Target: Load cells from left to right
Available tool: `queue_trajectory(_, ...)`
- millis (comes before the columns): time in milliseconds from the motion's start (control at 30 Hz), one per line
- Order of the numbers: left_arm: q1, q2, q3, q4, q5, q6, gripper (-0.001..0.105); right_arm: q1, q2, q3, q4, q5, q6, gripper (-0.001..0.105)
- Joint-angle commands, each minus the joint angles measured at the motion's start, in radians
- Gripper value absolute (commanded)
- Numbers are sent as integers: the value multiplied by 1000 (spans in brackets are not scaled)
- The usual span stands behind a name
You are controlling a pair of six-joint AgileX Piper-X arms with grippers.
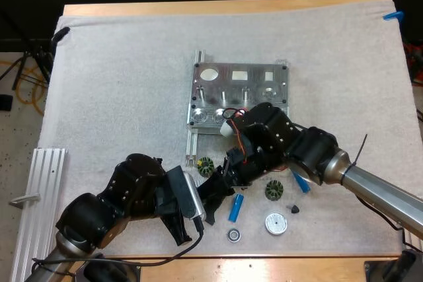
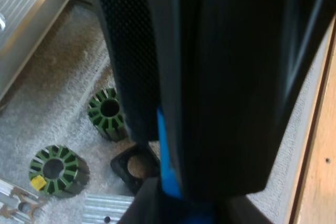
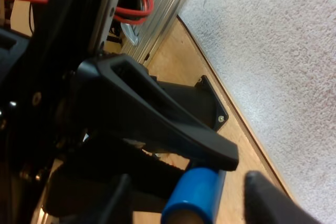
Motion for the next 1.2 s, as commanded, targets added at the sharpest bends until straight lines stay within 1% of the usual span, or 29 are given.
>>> queue_trajectory(0, -4, -4, -10, -17, 6, -9, 0, 5, -4, -6, -5, -21, -5, 40)
queue_trajectory(167, -4, 1, -10, -35, 6, -9, 0, 30, -4, -6, -5, -9, -8, 40)
queue_trajectory(200, -4, 8, -10, -36, 6, -9, 0, 38, -4, -6, -5, 6, -10, 39)
queue_trajectory(267, -4, 28, -10, -31, 13, -9, 0, 48, -4, -6, -5, 31, -11, 34)
queue_trajectory(333, -4, 55, -10, -24, 31, -9, 0, 58, -4, -6, -5, 61, -11, 23)
queue_trajectory(367, -4, 62, -10, -24, 32, -9, 0, 58, -4, -6, -5, 64, -11, 20)
queue_trajectory(433, -4, 82, -10, -13, 32, -9, 0, 57, -4, -6, -5, 72, -11, 10)
queue_trajectory(500, -4, 86, -10, -5, 26, -9, 0, 57, -4, -6, -5, 82, -12, 6)
queue_trajectory(667, -4, 85, -14, -4, 26, -9, 0, 57, -4, -6, -5, 110, -20, 5)
queue_trajectory(767, -4, 85, -16, -4, 26, 7, 0, 57, -4, -6, 0, 113, -22, 5)
queue_trajectory(967, -4, 85, -50, -4, 21, 17, 0, 57, -4, -6, 47, 116, -64, 5)
queue_trajectory(1033, -4, 85, -69, -4, 21, 25, 0, 57, -4, -6, 53, 116, -67, 5)
queue_trajectory(1167, -4, 85, -83, -4, 21, 33, 0, 57, -4, -6, 52, 116, -74, 5)
